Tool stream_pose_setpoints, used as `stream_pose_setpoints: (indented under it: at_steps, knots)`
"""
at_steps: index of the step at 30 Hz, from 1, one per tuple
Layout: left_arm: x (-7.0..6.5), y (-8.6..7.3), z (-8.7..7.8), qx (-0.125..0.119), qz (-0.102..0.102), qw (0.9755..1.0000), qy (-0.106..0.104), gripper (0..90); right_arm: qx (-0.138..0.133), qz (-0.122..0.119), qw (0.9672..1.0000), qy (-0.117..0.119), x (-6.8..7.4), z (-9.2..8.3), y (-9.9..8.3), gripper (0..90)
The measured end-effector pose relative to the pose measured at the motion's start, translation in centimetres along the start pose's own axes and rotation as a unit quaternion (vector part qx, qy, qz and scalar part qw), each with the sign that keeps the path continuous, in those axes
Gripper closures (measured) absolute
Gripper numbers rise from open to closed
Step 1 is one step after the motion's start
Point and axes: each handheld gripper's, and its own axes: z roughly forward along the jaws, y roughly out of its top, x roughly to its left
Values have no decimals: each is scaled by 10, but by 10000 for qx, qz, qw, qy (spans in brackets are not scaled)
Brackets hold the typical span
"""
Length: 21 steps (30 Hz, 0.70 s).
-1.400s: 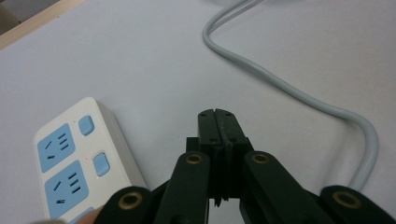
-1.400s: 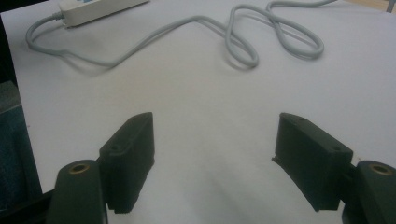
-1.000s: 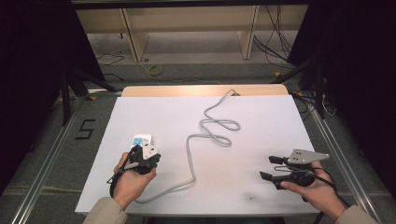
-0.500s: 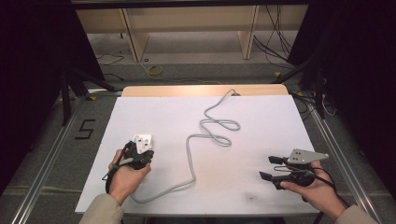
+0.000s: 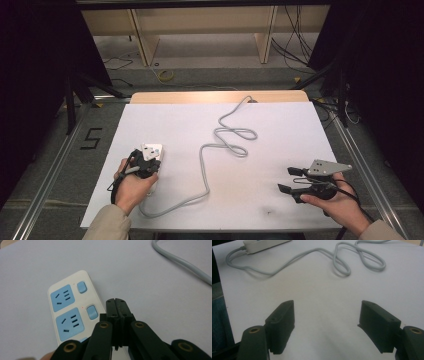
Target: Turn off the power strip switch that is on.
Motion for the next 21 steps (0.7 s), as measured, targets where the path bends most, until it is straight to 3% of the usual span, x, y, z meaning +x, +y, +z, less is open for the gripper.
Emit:
stream_pose_setpoints:
  at_steps: [21]
  knots:
    - [21,-2,14,195,-269,9993,151,900,21,-11,10000,7,0,1,0,289]
